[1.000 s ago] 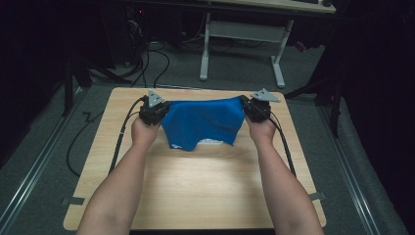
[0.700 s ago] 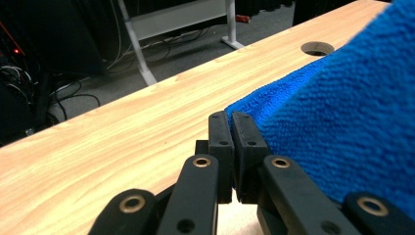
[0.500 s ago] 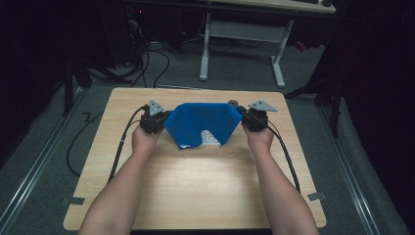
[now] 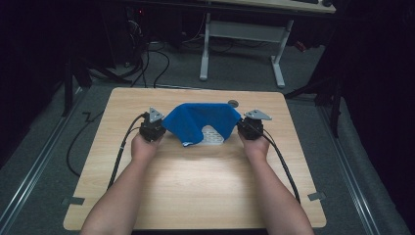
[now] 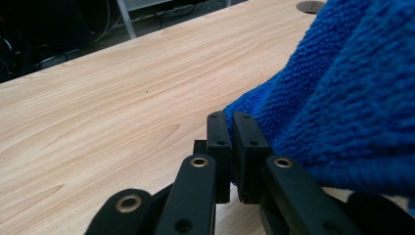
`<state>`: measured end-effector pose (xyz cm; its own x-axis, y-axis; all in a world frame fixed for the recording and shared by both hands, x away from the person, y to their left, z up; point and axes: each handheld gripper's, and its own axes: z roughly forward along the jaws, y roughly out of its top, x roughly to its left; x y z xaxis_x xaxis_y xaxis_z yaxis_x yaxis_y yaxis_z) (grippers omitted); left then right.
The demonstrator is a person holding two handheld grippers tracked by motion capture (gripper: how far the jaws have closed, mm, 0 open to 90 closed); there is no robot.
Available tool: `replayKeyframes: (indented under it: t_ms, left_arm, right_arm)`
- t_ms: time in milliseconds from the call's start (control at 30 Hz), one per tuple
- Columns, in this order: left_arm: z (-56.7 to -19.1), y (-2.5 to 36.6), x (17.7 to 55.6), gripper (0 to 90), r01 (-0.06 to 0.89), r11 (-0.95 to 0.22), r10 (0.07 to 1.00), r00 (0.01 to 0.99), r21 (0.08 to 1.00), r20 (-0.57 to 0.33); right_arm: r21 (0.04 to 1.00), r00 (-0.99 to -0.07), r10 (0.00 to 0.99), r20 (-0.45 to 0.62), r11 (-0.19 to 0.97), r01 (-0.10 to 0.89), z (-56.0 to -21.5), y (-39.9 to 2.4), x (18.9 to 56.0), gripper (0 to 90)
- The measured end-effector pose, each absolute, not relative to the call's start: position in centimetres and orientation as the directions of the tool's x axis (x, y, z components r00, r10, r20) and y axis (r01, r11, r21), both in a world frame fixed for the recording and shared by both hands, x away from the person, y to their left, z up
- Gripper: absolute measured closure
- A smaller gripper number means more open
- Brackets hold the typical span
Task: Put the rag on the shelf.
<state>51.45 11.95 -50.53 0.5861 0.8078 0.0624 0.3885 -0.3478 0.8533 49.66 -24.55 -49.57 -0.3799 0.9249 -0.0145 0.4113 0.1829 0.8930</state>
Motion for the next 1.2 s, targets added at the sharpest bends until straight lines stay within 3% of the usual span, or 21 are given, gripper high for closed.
replayKeyframes:
  t_ms: [100,200,400,1200]
  left_arm:
    - [-50.5,11.8,51.4,84.2,0.386,-0.341,0.807,0.587,0.857,0.057]
    - [-50.4,11.7,51.3,72.5,0.399,-0.326,0.815,0.578,0.857,0.041]
    - [-49.8,12.3,50.7,61.2,0.397,-0.269,0.835,0.55,0.878,0.006]
    - [-50.6,13.8,47.4,59.3,0.414,-0.273,0.858,0.513,0.868,0.024]
  right_arm:
    - [0.89,-0.381,0.925,-0.011,0.182,0.417,-49.9,-24.7,49.6,85.0]
    - [0.889,-0.375,0.927,-0.004,0.175,0.423,-49.9,-24.9,49.6,79.7]
    - [0.897,-0.354,0.935,0.001,0.156,0.414,-49.0,-25.3,49.1,69.8]
    - [0.9,-0.306,0.952,-0.014,0.145,0.41,-48.5,-27.8,45.6,68.0]
